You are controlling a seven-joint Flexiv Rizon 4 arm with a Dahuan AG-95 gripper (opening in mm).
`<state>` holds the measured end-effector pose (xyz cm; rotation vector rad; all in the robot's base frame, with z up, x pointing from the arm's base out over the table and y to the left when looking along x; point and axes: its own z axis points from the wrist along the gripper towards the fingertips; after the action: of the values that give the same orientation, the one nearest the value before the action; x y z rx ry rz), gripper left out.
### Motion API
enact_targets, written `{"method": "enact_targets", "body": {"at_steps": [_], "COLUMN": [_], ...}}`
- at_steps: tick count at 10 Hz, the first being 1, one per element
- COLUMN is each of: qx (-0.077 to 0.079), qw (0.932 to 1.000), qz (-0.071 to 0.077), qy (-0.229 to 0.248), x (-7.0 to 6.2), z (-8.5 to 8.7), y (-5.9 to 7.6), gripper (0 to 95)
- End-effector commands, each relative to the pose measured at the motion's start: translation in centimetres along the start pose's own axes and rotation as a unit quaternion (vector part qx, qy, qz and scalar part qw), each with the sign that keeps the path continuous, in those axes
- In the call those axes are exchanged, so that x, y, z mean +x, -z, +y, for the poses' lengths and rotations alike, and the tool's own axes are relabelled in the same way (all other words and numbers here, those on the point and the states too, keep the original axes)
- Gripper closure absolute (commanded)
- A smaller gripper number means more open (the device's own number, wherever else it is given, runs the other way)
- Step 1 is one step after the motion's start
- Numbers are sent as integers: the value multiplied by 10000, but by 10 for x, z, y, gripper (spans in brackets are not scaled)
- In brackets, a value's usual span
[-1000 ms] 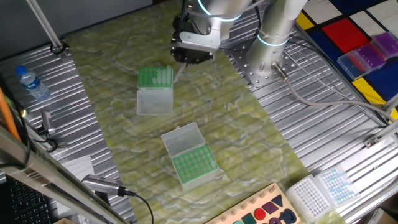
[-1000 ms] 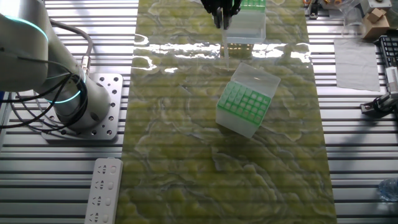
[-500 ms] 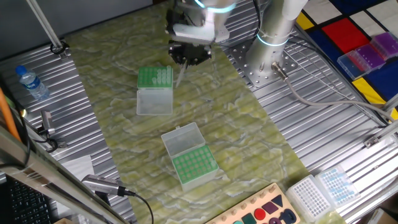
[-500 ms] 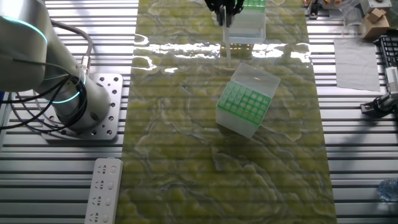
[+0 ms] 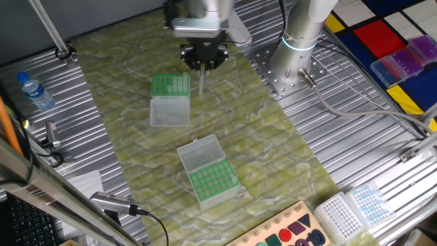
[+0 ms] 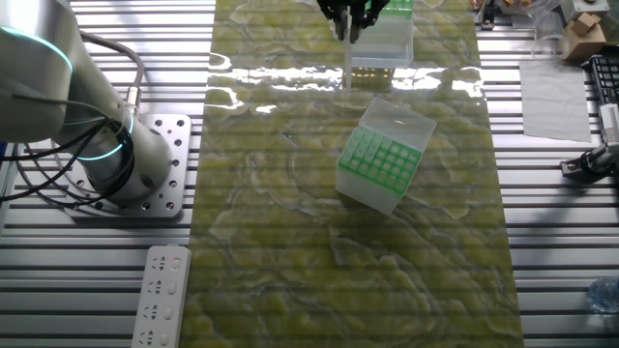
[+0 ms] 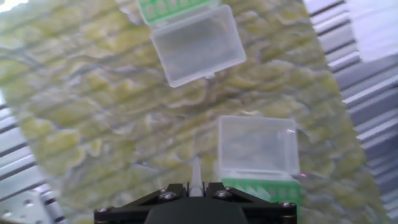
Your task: Transfer all large pipette tips from one holder to another
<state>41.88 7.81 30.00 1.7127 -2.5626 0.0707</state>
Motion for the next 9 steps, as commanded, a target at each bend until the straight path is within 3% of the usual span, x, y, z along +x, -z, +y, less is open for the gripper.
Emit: {"method": "enact_targets", "body": {"at_steps": [1,2,4,6,9], "qx": [-199,-305,-375,-580,-603], "qw": [9998,9995,9992,9978,9976], "qz": [32,79,153,247,269], "qy": [-71,-60,-28,-208,-224], "x": [1,1,1,1,1], "z": [2,2,2,2,2], "y": [0,0,0,0,0], "gripper": [950,950,950,950,950]}}
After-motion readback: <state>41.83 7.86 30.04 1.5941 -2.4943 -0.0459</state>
